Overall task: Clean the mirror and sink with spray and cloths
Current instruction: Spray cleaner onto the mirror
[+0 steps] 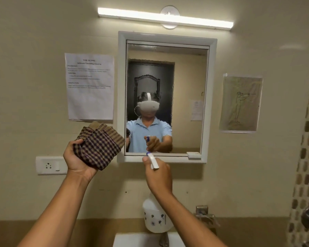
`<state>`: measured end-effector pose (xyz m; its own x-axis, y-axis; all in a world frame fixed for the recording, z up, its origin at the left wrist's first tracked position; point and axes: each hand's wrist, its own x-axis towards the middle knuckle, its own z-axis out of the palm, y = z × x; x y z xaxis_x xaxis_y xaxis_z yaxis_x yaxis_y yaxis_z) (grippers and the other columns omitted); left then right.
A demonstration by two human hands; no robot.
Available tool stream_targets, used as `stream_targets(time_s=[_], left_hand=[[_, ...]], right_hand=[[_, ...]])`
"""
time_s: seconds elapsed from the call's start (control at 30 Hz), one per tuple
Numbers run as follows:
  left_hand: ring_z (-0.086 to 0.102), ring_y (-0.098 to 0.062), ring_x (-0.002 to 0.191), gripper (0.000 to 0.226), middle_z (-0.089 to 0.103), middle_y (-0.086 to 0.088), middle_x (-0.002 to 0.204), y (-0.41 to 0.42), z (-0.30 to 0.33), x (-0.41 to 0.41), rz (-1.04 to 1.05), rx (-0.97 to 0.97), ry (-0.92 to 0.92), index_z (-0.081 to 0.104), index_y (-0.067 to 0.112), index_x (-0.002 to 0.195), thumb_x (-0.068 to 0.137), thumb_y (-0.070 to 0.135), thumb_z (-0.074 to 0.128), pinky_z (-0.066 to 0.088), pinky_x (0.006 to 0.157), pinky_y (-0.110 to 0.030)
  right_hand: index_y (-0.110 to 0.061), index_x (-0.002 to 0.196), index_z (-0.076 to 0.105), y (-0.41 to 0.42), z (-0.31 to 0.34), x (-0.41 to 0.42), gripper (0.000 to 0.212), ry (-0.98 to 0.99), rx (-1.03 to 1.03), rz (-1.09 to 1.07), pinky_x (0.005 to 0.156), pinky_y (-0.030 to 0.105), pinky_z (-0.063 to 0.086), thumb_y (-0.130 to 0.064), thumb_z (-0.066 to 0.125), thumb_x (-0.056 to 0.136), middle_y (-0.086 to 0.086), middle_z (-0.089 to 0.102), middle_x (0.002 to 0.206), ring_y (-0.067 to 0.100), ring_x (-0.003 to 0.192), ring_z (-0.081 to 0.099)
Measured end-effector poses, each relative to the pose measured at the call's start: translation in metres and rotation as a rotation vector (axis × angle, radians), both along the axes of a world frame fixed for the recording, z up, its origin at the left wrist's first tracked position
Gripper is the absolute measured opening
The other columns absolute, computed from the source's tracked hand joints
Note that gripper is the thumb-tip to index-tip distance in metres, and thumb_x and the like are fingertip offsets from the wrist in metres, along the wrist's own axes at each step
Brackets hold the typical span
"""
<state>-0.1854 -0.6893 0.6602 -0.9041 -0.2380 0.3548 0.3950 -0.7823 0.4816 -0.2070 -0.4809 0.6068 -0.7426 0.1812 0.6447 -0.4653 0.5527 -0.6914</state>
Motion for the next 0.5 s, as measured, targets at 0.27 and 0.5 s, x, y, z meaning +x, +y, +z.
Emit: stream_targets(time_s=[0.27, 0.5], left_hand=[[0.056, -0.03, 0.125, 0.06, 0.06, -0.009, 0.136, -0.014, -0.011, 0.002, 0.043, 0.017, -0.048, 0.062, 0.016, 0.129, 0.071, 0.027, 0.055, 0.042, 0.106, -0.049], [0.061, -0.028, 0.111, 0.048, 0.066, -0.007, 0.119, 0.005, -0.018, -0.008, 0.001, 0.008, -0.062, 0.065, 0.018, 0.115, 0.07, 0.026, 0.055, 0.049, 0.097, -0.045]], right_hand=[[-0.018, 0.08, 0.064, 0.017, -0.017, -0.001, 0.043, -0.051, -0.039, -0.065, 0.059, 0.031, 0.048, -0.055, 0.044, 0.093, -0.002, 0.065, 0.07, 0.021, 0.069, 0.062], [-0.02, 0.08, 0.064, 0.086, -0.015, 0.0, 0.039, -0.05, -0.134, -0.233, 0.055, 0.028, 0.044, -0.052, 0.047, 0.094, -0.002, 0.062, 0.068, 0.018, 0.065, 0.059]])
